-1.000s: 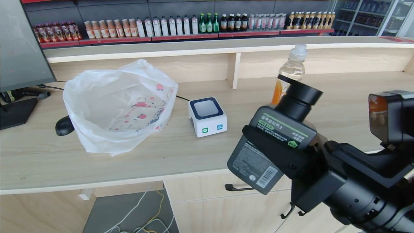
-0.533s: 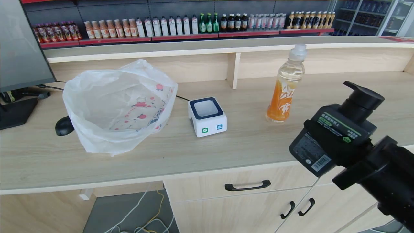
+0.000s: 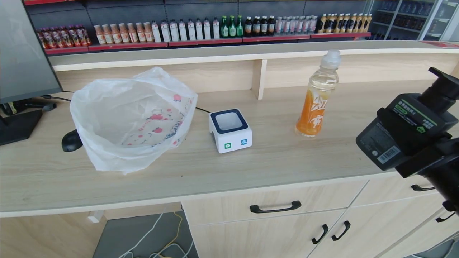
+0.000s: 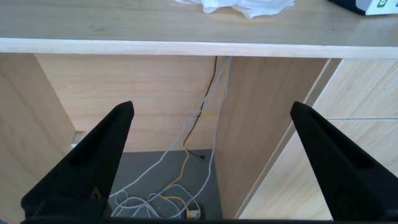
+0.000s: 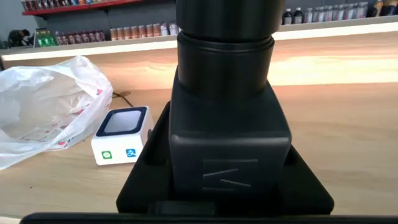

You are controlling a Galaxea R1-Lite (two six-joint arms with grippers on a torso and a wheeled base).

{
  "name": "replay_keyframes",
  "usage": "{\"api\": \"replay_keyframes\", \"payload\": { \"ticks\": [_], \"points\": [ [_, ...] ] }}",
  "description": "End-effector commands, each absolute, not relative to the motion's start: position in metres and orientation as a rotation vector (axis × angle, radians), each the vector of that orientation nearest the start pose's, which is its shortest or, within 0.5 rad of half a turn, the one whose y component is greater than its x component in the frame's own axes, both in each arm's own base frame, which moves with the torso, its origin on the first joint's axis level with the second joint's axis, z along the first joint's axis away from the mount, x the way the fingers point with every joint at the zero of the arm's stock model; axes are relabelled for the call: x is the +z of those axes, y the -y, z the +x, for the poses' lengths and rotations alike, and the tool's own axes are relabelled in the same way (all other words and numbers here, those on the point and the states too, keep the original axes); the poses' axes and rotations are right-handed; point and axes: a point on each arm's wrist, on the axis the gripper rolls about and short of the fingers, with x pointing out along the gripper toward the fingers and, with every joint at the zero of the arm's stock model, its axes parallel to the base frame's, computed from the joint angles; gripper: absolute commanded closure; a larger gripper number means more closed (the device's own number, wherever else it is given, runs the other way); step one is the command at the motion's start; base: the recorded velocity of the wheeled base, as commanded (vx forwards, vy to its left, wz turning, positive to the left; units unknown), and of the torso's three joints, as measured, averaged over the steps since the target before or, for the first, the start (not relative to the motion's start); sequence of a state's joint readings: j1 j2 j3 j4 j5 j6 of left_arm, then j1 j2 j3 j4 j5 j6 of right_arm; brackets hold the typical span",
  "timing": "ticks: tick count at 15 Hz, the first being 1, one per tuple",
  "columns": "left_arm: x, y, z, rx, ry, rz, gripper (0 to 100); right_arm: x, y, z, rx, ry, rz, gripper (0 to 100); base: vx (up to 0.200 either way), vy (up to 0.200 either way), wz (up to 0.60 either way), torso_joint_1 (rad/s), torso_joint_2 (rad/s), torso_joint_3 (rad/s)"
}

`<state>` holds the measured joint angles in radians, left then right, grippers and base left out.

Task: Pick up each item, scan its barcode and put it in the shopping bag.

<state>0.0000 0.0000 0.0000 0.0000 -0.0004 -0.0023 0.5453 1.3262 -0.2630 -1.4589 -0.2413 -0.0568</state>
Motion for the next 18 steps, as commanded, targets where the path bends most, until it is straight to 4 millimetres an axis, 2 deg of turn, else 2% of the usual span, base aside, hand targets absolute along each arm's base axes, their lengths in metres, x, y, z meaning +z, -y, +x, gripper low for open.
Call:
{"api": "replay_keyframes", "payload": {
  "ticks": [1,6,11,15,18],
  "points": [
    [0.075,0.000,-0.023,0.000,0.000,-0.003,0,0.213,-0.089,0.157,0.288,0.367,0.091,100,0.000,0.200,0.00,-0.002,0.00,0.007],
    [0.075,0.000,-0.023,0.000,0.000,-0.005,0,0.218,-0.103,0.180,0.287,0.373,0.093,100,0.000,0.200,0.00,0.007,0.00,0.000],
    [0.075,0.000,-0.023,0.000,0.000,-0.005,0,0.216,-0.100,0.186,0.219,0.369,0.090,100,0.000,0.200,0.00,0.007,0.01,-0.001],
    [0.075,0.000,-0.023,-0.002,0.000,-0.003,0,0.210,-0.094,0.180,0.214,0.337,0.085,100,0.000,0.000,0.00,0.000,0.00,0.000],
    [0.075,0.000,-0.023,0.000,0.000,-0.003,0,0.212,-0.096,0.183,0.218,0.347,0.086,100,0.000,0.000,0.00,0.000,0.00,0.000]
  ]
}}
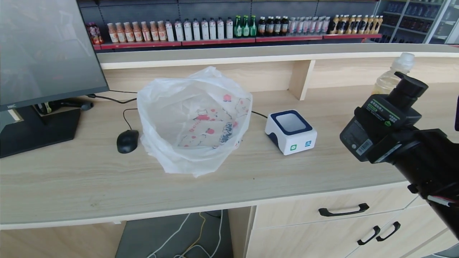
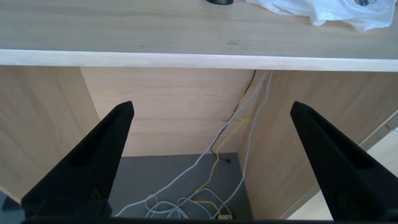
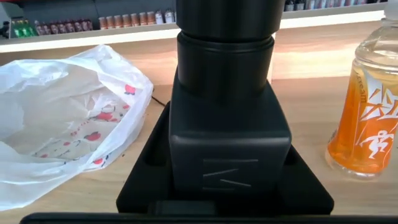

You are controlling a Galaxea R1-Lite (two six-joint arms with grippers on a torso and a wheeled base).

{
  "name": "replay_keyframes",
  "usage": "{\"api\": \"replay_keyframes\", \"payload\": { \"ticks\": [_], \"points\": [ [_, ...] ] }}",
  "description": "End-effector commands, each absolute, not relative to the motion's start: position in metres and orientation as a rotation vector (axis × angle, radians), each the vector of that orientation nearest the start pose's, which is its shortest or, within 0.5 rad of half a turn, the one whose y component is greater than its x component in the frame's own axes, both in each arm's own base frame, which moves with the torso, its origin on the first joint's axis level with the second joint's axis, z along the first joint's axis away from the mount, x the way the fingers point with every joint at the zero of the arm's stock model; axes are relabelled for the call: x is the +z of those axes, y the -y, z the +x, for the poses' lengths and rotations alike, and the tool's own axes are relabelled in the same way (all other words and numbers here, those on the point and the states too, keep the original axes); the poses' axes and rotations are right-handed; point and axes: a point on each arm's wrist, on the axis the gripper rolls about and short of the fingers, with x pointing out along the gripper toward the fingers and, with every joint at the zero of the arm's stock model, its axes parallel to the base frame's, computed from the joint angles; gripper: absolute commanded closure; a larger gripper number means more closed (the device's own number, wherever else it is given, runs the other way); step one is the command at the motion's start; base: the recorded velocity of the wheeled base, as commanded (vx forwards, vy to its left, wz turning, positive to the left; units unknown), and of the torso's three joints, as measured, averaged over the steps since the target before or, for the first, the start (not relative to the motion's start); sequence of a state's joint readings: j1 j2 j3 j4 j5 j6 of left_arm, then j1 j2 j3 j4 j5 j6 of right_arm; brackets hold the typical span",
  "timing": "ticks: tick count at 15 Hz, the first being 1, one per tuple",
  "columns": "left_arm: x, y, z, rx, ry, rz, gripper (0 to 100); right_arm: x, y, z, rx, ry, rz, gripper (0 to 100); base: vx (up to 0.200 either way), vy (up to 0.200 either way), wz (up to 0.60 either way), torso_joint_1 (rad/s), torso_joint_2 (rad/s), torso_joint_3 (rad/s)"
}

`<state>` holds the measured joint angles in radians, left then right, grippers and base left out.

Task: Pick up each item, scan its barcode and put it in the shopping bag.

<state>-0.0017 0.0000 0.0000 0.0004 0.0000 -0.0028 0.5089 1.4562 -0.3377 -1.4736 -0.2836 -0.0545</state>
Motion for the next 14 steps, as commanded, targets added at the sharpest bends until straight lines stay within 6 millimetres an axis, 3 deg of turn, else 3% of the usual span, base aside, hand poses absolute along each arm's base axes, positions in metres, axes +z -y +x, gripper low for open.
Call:
{"api": "replay_keyframes", "payload": {
  "ticks": [1,6,10,14],
  "points": [
    [0.075,0.000,-0.023,-0.002,0.000,-0.003,0,0.214,-0.098,0.185,0.227,0.358,0.061,100,0.000,0.000,0.00,0.000,0.00,0.000],
    [0.075,0.000,-0.023,0.000,0.000,-0.003,0,0.214,-0.106,0.202,0.272,0.372,-0.060,100,0.000,0.000,0.00,0.000,0.00,0.000],
    [0.075,0.000,-0.023,0.000,0.000,-0.003,0,0.220,-0.124,0.247,0.241,0.420,-0.158,100,0.000,0.000,0.00,0.000,0.00,0.000],
    [0.075,0.000,-0.023,-0.002,0.000,-0.003,0,0.230,-0.130,0.284,0.291,0.532,-0.348,100,0.000,0.000,0.00,0.000,0.00,0.000]
  ]
}}
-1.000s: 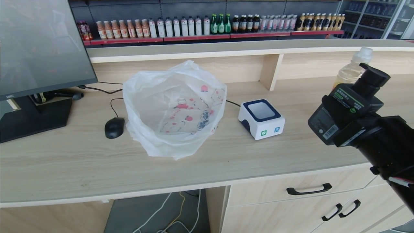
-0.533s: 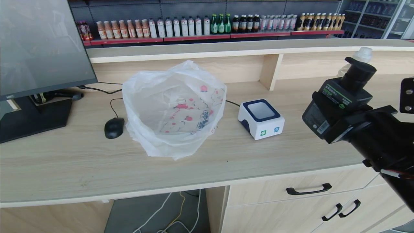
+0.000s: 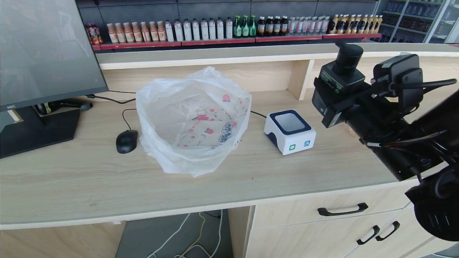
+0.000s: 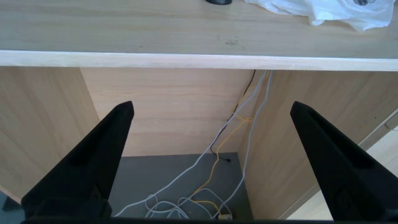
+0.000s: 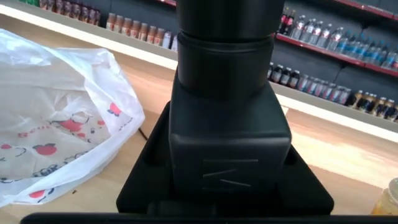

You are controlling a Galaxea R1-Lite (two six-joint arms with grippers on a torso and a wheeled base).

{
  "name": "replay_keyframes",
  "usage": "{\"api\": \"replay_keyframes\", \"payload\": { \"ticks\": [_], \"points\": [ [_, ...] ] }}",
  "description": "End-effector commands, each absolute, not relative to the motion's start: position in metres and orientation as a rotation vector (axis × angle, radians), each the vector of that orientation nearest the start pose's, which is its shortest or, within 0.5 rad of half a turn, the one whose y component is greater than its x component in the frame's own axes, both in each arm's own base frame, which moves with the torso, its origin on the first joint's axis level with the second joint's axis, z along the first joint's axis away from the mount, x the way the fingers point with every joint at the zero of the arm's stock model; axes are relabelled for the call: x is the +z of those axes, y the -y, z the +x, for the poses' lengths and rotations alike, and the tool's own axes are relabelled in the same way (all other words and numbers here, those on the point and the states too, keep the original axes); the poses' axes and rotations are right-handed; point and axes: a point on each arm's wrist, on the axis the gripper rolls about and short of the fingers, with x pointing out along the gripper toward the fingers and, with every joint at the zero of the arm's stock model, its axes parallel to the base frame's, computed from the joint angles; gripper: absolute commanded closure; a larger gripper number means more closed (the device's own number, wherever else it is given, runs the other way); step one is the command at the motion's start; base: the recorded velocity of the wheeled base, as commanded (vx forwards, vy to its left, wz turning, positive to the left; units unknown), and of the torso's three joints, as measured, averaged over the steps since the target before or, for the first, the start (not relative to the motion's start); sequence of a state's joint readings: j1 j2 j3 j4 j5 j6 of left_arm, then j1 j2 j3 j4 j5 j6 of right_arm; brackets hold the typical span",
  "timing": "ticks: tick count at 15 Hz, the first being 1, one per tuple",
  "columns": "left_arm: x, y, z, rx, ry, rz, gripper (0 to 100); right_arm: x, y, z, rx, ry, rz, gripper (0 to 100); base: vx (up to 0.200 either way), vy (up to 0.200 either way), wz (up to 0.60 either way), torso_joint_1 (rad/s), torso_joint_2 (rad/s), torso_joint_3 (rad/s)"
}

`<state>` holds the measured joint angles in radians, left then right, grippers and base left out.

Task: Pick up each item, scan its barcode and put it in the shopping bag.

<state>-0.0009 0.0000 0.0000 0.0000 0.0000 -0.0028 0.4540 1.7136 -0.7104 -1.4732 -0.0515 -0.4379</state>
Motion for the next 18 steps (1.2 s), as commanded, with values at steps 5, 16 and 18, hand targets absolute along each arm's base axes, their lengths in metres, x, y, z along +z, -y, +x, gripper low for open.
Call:
{"api": "replay_keyframes", "payload": {
  "ticks": [5,16,18],
  "points": [
    [0.075,0.000,-0.023,-0.002,0.000,-0.003,0,0.223,-0.134,0.300,0.301,0.554,-0.456,100,0.000,0.000,0.00,0.000,0.00,0.000],
    [0.075,0.000,-0.023,-0.002,0.000,-0.003,0,0.199,-0.101,0.353,0.496,0.672,-0.767,100,0.000,0.000,0.00,0.000,0.00,0.000],
    [0.075,0.000,-0.023,-0.002,0.000,-0.003,0,0.192,-0.103,0.356,0.528,0.670,-0.779,100,0.000,0.000,0.00,0.000,0.00,0.000]
  ]
}}
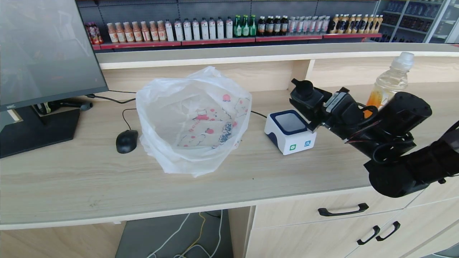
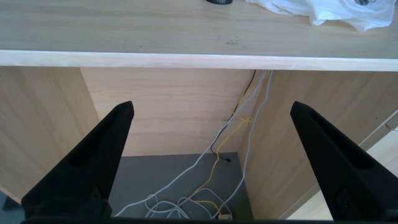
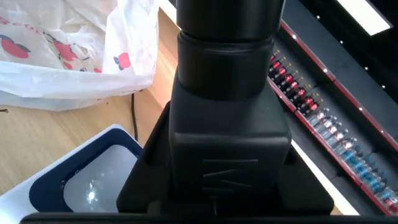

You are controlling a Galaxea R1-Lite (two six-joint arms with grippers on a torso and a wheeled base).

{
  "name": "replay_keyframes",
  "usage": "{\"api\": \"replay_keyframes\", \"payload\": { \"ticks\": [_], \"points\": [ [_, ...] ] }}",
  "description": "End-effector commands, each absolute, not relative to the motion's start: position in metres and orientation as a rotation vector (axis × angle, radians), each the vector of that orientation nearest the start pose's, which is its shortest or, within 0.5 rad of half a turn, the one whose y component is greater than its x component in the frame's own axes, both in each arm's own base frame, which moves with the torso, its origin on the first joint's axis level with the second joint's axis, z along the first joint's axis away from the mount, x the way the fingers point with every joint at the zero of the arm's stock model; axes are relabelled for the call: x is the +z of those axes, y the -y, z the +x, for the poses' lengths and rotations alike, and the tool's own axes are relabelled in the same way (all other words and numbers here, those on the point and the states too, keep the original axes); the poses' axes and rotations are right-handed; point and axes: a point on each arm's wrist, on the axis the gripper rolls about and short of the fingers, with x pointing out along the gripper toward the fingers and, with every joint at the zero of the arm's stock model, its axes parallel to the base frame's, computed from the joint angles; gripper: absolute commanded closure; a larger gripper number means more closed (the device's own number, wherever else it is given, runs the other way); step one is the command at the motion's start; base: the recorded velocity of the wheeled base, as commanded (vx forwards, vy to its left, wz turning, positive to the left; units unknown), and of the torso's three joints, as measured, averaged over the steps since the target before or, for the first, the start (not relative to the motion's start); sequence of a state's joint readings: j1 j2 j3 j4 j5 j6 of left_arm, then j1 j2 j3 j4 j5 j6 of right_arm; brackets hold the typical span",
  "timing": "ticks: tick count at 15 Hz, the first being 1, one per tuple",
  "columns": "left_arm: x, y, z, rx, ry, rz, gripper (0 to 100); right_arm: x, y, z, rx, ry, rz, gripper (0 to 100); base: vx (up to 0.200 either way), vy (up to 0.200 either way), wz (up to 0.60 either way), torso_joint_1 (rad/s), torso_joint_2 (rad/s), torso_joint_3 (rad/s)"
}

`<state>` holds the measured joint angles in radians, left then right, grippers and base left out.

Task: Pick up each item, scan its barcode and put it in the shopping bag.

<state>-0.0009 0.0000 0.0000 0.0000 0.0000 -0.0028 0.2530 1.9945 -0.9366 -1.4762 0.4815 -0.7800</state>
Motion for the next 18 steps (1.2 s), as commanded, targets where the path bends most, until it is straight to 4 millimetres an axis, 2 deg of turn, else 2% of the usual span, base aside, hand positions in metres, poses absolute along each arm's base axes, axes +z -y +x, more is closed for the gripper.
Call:
{"api": "replay_keyframes", "payload": {
  "ticks": [1,5,8,18],
  "points": [
    [0.075,0.000,-0.023,0.000,0.000,-0.003,0,0.189,-0.104,0.357,0.561,0.680,-0.800,100,0.000,0.000,0.00,0.000,0.00,0.000],
    [0.075,0.000,-0.023,0.000,0.000,-0.003,0,0.192,-0.107,0.358,0.620,0.744,-0.843,100,0.000,0.000,0.00,0.000,0.00,0.000],
    [0.075,0.000,-0.023,0.000,0.000,-0.003,0,0.182,-0.110,0.360,0.683,0.758,-0.870,100,0.000,0.000,0.00,0.000,0.00,0.000],
    [0.075,0.000,-0.023,-0.002,0.000,-0.003,0,0.178,-0.109,0.363,0.691,0.765,-0.896,100,0.000,0.000,0.00,0.000,0.00,0.000]
  ]
}}
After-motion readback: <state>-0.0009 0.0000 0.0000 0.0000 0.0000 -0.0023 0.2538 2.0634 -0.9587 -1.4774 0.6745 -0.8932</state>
